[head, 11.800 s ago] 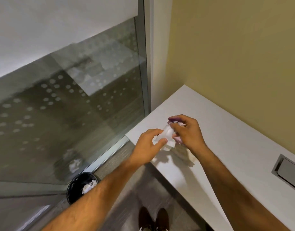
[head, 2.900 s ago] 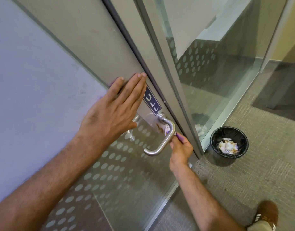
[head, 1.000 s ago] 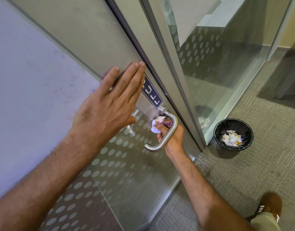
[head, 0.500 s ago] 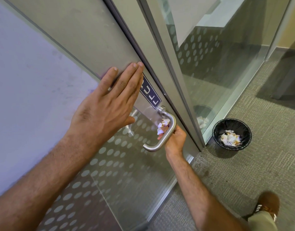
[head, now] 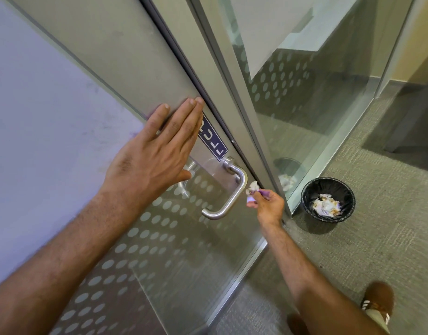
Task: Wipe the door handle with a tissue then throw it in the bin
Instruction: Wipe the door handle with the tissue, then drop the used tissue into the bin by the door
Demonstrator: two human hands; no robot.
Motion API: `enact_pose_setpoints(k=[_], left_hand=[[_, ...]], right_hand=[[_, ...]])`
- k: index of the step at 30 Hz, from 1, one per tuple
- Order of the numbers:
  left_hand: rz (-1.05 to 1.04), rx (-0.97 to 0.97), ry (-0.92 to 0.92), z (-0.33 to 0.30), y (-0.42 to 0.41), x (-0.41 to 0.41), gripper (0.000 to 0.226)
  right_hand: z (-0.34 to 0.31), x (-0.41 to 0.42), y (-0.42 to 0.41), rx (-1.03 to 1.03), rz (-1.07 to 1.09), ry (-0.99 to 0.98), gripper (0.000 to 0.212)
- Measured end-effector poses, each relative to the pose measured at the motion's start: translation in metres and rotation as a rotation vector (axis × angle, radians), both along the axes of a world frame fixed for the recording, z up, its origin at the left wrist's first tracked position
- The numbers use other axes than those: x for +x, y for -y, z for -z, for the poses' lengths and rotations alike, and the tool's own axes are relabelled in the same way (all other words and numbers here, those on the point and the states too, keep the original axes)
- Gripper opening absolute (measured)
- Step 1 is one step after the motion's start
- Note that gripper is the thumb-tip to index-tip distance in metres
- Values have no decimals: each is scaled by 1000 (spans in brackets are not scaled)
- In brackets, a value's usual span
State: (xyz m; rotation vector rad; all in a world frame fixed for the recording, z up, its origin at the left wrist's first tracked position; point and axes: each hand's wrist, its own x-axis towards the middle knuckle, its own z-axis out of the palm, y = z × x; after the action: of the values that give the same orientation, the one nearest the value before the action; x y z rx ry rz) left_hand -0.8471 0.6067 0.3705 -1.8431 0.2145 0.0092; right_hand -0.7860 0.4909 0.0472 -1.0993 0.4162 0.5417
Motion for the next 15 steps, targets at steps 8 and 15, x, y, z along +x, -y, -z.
enact_pose_setpoints(k=[8,15], left_hand=[[-39,-337,70,0,14,-4,118],[-324,-1082,125,76,63,-9,103]], right_hand=[[-62,47,111,-210,-194,370,10],[-122,79,141,-355,-460,667,23]])
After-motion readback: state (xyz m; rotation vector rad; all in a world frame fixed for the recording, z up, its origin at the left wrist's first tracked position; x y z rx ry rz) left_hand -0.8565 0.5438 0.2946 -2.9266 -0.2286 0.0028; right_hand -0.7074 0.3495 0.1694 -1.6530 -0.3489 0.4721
